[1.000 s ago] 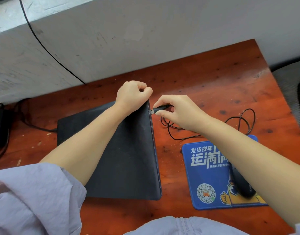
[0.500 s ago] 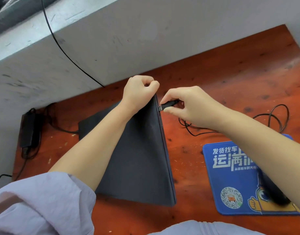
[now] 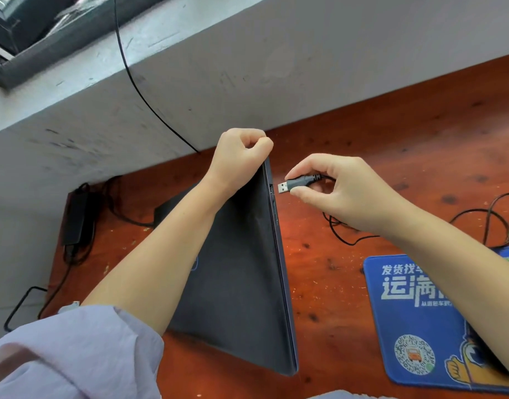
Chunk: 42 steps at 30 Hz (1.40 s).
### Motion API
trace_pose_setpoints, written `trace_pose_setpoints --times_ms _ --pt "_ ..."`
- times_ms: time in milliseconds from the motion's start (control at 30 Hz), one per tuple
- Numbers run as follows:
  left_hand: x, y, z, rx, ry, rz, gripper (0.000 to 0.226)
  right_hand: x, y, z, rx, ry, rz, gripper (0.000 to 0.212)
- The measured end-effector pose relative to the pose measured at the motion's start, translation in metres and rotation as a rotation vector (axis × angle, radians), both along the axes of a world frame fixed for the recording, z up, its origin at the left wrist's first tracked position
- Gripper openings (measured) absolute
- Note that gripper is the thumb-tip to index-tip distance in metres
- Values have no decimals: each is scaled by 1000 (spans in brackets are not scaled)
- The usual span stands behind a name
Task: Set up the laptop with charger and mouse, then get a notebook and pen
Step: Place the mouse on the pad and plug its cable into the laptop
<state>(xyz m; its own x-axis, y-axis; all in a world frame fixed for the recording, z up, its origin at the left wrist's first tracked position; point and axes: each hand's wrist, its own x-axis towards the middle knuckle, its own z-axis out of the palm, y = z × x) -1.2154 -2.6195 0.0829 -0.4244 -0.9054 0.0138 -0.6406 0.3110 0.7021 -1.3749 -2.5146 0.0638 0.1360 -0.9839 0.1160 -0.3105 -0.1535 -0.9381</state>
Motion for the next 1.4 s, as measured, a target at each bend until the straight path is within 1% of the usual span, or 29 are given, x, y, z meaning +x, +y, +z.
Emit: trace_pose_setpoints --times_ms 133,367,533,667,767,967,1167,1400 --pt "1 0 0 2 4 -3 31 3 0 4 -6 -1 10 11" --pt "0 0 1 -6 13 -5 31 3 -5 11 -23 113 36 11" --pt "0 1 1 -12 19 -5 31 4 -9 16 -9 153 40 12" --pt "-1 1 1 -10 17 1 30 6 -9 22 -63 262 77 14" --pt "-2 3 -1 -2 18 6 30 4 -11 25 -58 326 106 16" --pt "-3 5 -2 1 2 18 30 2 -9 26 -44 296 130 17" --pt "-5 4 -4 6 -2 38 31 7 -5 24 -46 330 63 18" --pt "-6 7 -6 -13 -32 19 30 -4 -8 22 29 308 131 16"
